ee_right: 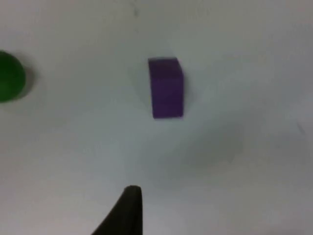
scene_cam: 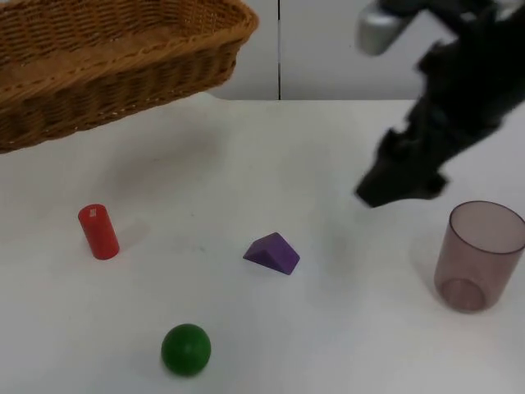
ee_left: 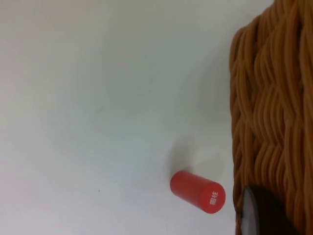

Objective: Pick up the basket with the left hand and place the triangular block into the basket with the right hand.

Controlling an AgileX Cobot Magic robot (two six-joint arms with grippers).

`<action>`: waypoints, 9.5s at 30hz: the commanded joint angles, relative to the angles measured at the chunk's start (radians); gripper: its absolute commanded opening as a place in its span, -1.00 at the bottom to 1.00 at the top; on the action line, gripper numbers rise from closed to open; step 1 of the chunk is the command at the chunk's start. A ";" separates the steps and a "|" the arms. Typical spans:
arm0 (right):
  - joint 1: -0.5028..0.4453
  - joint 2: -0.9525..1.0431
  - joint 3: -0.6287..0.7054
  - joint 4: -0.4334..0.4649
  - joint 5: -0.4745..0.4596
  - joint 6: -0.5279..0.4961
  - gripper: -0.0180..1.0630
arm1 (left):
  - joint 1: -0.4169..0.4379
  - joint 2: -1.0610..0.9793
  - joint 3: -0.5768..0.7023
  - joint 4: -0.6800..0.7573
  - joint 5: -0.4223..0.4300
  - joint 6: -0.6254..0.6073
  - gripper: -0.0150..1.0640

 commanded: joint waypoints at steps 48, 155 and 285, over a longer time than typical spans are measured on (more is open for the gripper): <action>0.103 0.573 -0.401 0.138 -0.009 -0.099 0.87 | 0.003 -0.008 0.000 -0.017 -0.035 -0.009 -0.98; 0.152 0.157 -0.396 -0.132 -0.006 0.516 0.96 | -0.292 -0.008 0.000 -0.077 0.068 0.125 -0.98; -0.470 -0.707 -0.105 -0.185 0.229 0.545 0.96 | -0.404 0.296 -0.210 -0.185 -0.274 0.527 0.97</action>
